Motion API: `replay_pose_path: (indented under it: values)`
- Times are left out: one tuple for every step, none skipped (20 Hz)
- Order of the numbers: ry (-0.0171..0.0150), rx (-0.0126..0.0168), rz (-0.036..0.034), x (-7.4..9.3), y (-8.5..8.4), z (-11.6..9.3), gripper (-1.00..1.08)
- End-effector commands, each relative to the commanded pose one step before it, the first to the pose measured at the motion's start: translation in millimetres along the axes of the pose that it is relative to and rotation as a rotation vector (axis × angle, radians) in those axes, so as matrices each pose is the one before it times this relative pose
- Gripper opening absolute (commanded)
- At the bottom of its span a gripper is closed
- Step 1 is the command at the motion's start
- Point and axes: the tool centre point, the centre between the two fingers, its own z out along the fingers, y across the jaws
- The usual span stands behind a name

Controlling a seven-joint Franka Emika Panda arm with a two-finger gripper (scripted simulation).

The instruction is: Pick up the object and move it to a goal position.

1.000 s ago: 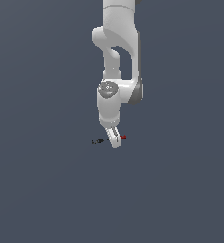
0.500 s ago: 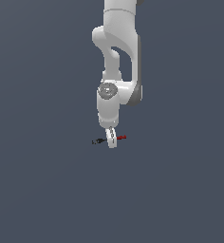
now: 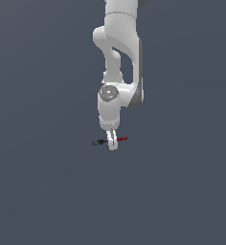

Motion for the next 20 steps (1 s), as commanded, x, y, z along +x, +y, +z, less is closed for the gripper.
replay_pose_path:
  values:
    - [-0.00011, -0.00106, 0.00136, 0.15, 0.77, 8.87, 1.0]
    - [-0.00001, -0.00003, 0.00069, 0.06, 0.21, 4.81, 1.0]
    - [0.0, -0.00002, 0.00069, 0.03, 0.21, 5.39, 1.0]
    - [0.0, 0.0, 0.0, -0.33, 0.08, 5.31, 1.0]
    - [0.00002, 0.0, 0.00098, 0.28, 0.13, 4.62, 1.0]
    - [0.0, 0.0, 0.0, -0.2, -0.05, 3.94, 1.0]
    - [0.00005, 0.00007, 0.00069, 0.24, -0.03, 3.24, 1.0]
    - [0.0, 0.0, 0.0, -0.08, -0.15, 2.64, 1.0]
    - [0.0, 0.0, 0.0, -0.04, -0.16, 2.02, 1.0]
    - [0.0, 0.0, 0.0, -0.02, -0.15, 1.42, 1.0]
    - [0.0, 0.0, 0.0, 0.0, -0.1, 0.84, 1.0]
    - [0.0, 0.0, 0.0, 0.0, -0.04, 0.28, 1.0]
    - [0.0, 0.0, 0.0, 0.0, 0.0, 0.0, -1.0]
    - [0.0, 0.0, 0.0, 0.0, 0.0, 0.0, -1.0]
    - [0.0, 0.0, 0.0, 0.0, 0.0, 0.0, -1.0]
    - [0.0, 0.0, 0.0, 0.0, 0.0, 0.0, -1.0]
    - [0.0, 0.0, 0.0, 0.0, 0.0, 0.0, -1.0]
    - [0.0, 0.0, 0.0, 0.0, 0.0, 0.0, -1.0]
    - [0.0, 0.0, 0.0, 0.0, 0.0, 0.0, -1.0]
    - [0.0, 0.0, 0.0, 0.0, 0.0, 0.0, -1.0]
